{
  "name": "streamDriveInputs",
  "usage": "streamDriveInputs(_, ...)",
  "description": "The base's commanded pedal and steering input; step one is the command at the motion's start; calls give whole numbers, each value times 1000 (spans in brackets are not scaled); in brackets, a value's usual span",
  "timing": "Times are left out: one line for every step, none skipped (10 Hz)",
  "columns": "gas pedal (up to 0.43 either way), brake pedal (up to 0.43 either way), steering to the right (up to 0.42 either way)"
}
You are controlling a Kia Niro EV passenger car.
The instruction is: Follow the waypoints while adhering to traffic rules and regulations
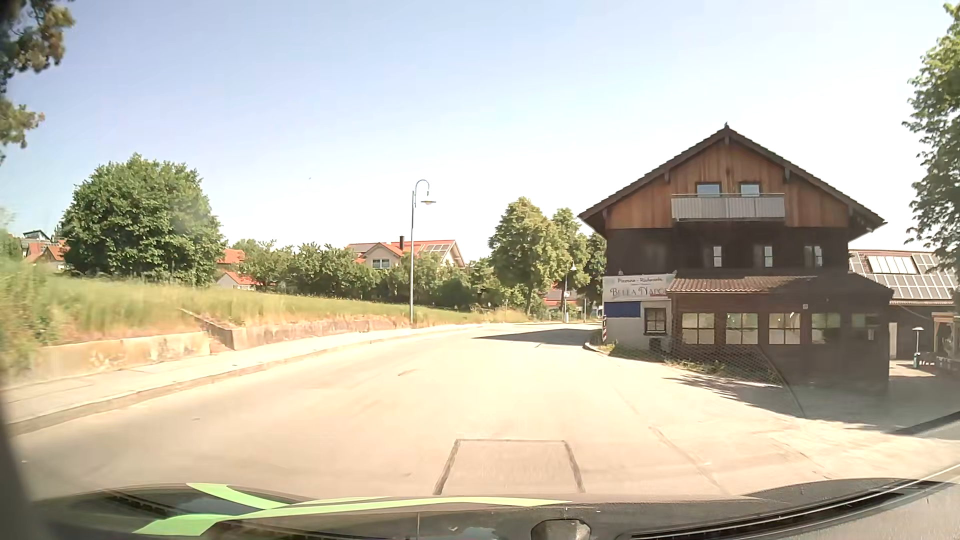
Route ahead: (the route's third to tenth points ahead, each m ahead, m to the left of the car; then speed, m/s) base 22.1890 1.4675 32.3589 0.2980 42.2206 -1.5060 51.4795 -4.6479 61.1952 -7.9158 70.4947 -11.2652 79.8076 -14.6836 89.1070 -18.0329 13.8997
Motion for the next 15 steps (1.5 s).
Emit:
streamDriveInputs(98,0,0)
streamDriveInputs(118,0,0)
streamDriveInputs(118,0,4)
streamDriveInputs(118,0,11)
streamDriveInputs(118,0,21)
streamDriveInputs(118,0,26)
streamDriveInputs(118,0,28)
streamDriveInputs(118,0,28)
streamDriveInputs(130,0,28)
streamDriveInputs(130,0,29)
streamDriveInputs(130,0,29)
streamDriveInputs(138,0,29)
streamDriveInputs(138,0,30)
streamDriveInputs(138,0,31)
streamDriveInputs(138,0,31)
